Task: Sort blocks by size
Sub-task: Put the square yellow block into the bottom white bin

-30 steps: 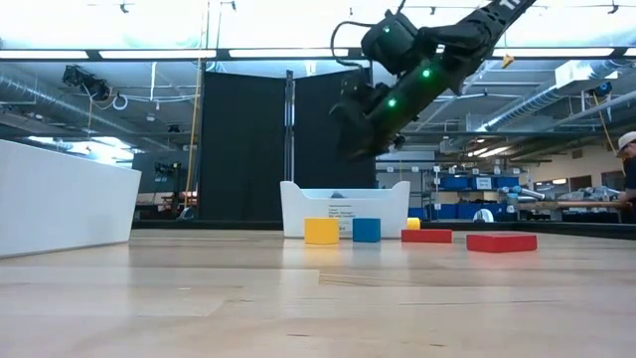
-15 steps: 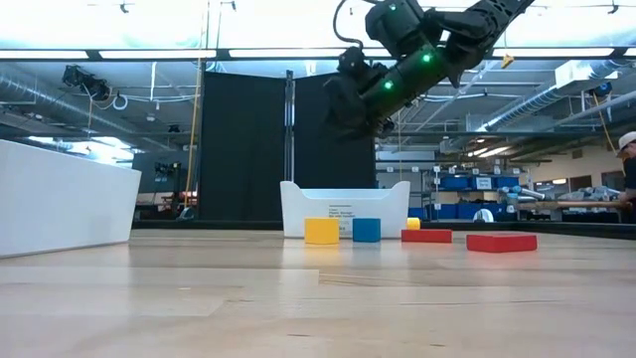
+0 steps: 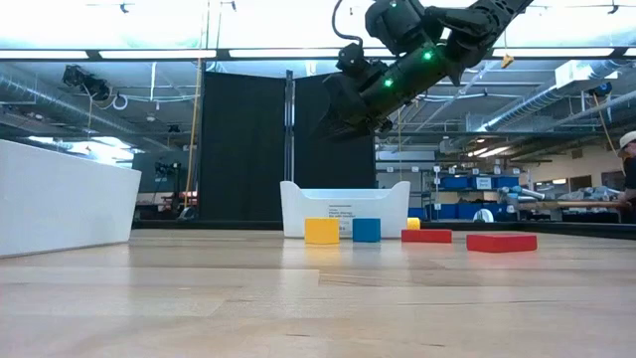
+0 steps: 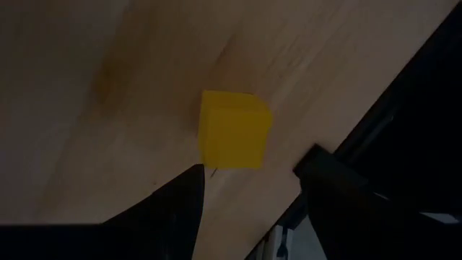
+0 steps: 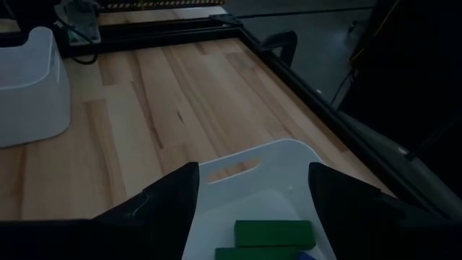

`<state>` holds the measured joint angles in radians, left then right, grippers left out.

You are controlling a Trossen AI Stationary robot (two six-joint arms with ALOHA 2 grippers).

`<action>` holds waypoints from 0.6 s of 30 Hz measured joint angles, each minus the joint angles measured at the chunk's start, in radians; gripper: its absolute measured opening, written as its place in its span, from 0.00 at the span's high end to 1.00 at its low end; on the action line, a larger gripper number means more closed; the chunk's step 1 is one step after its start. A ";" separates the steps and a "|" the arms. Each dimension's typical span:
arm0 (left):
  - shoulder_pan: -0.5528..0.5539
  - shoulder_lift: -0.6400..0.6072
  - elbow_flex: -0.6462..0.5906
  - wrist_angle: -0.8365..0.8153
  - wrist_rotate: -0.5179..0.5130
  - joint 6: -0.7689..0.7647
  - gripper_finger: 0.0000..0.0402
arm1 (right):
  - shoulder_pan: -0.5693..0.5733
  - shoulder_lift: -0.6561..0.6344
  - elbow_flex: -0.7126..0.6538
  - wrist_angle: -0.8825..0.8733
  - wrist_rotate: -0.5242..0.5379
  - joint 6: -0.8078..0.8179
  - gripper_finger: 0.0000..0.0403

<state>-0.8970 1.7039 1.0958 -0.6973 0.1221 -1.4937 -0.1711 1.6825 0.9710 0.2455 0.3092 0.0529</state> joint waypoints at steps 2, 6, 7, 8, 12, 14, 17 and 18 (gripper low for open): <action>0.000 0.000 0.000 0.017 0.014 0.000 0.41 | 0.000 0.000 0.000 0.000 0.000 0.005 0.32; 0.000 0.000 0.000 0.024 0.082 0.008 0.41 | 0.001 0.000 0.000 0.000 0.000 0.014 0.33; 0.000 0.000 0.000 0.023 0.111 0.017 0.41 | 0.003 0.000 0.000 0.000 0.000 0.020 0.34; 0.002 0.000 0.000 0.024 0.144 0.020 0.41 | 0.006 0.000 0.000 0.000 0.000 0.024 0.34; 0.021 0.000 0.000 0.032 0.292 0.024 0.41 | 0.023 0.000 0.000 0.000 0.000 0.025 0.34; 0.028 0.000 0.000 0.020 0.295 0.023 0.41 | 0.029 0.000 0.000 0.001 0.000 0.024 0.34; 0.029 0.000 0.000 0.003 0.252 0.023 0.39 | 0.028 0.000 0.000 0.009 0.000 0.022 0.34; 0.031 0.000 0.000 -0.002 0.238 0.025 0.38 | 0.028 0.000 0.000 0.009 0.000 0.022 0.34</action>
<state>-0.8658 1.7039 1.0958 -0.6995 0.3600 -1.4685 -0.1436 1.6825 0.9710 0.2550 0.3096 0.0750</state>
